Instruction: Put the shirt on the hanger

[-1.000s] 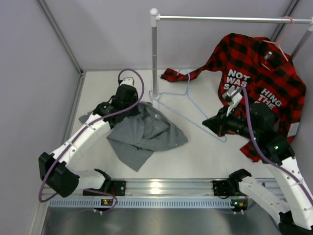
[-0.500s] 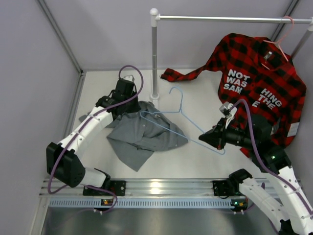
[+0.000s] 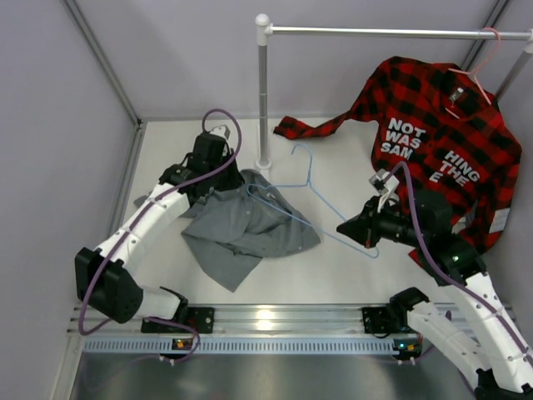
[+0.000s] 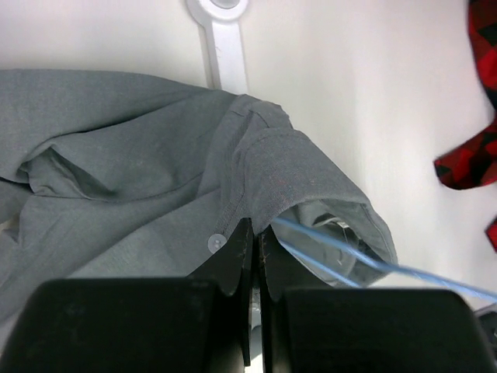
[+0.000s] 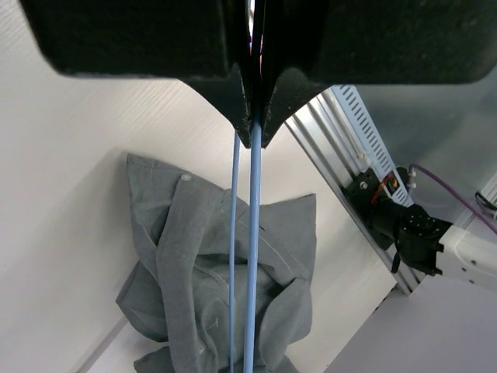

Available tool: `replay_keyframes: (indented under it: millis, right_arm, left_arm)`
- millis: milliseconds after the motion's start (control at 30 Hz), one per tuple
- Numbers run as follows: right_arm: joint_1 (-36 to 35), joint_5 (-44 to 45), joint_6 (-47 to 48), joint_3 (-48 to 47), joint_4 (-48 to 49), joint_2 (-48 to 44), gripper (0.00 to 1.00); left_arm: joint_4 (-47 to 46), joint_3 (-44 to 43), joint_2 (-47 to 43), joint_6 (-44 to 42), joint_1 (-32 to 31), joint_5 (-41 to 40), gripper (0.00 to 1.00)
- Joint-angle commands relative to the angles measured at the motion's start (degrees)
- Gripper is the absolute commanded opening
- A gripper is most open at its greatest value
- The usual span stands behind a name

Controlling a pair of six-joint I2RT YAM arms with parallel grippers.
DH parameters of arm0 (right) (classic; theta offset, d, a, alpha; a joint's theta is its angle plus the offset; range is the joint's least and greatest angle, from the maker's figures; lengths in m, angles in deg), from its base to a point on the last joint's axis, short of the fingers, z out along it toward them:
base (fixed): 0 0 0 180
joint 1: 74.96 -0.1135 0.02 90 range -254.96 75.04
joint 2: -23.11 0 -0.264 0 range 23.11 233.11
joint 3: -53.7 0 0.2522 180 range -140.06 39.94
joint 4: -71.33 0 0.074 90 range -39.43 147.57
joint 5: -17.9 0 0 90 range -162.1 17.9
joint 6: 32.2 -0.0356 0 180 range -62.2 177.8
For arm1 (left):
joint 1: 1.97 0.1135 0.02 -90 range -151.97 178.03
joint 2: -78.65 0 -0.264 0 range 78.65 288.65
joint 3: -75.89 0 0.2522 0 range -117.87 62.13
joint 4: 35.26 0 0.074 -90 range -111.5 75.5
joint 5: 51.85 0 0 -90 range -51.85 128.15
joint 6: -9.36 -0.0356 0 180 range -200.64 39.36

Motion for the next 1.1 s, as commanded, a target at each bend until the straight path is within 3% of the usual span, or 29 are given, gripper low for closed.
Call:
replay_keyframes:
  millis: [0,200,300,367,467,667,933,1067]
  right_arm:
    - [0.7,2.14,-1.02,0.7,6.26,1.06,0.0]
    - [0.61,4.17,-4.01,1.57,11.09,3.25,0.0]
    - [0.17,2.42,-9.98,4.64,22.49,4.05,0.0]
    - [-0.35,-4.23,-15.06,6.84,35.88,5.53,0.0]
    - [-2.37,-9.36,-17.9,9.4,46.66,9.14,0.0]
    - [-7.11,-6.39,-14.21,11.59,50.46,11.25,0.0]
    - [-13.44,0.46,-17.3,17.32,73.84,11.69,0.0]
    - [-21.77,11.51,-10.64,15.04,72.11,14.15,0.0]
  left_arm:
    - [-3.11,-0.22,-3.85,1.1,0.07,3.34,0.0]
    - [-3.54,1.28,-7.19,1.18,-0.19,8.77,0.0]
    - [-6.53,1.55,-9.3,0.4,-3.08,15.02,0.0]
    - [-7.06,-0.2,-10.01,-1.44,-7.11,18.46,0.0]
    - [-5.76,-3.45,-11.94,-3.82,-10.99,20.49,0.0]
    - [2.68,-10.49,-14.67,-8.3,-13.2,17.41,0.0]
    - [8.12,-13.29,-14.32,-9.27,-18.29,14.35,0.0]
    - [12.27,-17.7,-11.6,-10.94,-22.94,9.16,0.0]
